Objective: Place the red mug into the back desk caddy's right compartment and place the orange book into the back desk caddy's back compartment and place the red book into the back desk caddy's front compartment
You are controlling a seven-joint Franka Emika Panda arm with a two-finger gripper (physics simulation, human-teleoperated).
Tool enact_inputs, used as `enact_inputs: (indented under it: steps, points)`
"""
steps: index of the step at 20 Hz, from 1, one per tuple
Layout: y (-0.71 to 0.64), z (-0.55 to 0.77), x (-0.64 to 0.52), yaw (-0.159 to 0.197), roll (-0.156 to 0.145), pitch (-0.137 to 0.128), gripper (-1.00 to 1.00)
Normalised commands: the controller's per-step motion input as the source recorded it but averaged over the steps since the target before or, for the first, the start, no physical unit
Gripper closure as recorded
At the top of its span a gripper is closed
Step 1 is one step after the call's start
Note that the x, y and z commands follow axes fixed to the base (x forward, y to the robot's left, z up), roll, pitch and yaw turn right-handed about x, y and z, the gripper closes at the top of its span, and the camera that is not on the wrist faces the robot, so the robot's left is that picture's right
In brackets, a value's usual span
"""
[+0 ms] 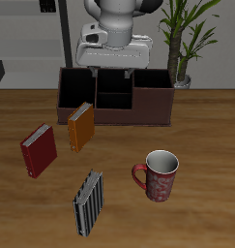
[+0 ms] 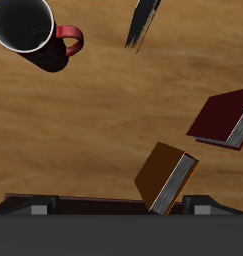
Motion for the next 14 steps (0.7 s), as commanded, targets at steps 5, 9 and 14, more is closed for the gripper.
enact_inputs:
  steps: [5, 9, 14]
  points:
    - [0.12, -0.03, 0.28, -0.015, 0.027, -0.012, -1.0]
    - [0.22, 0.05, 0.36, 0.022, 0.019, -0.04, -1.0]
    - [0.32, 0.03, 0.49, 0.021, 0.034, -0.046, -1.0]
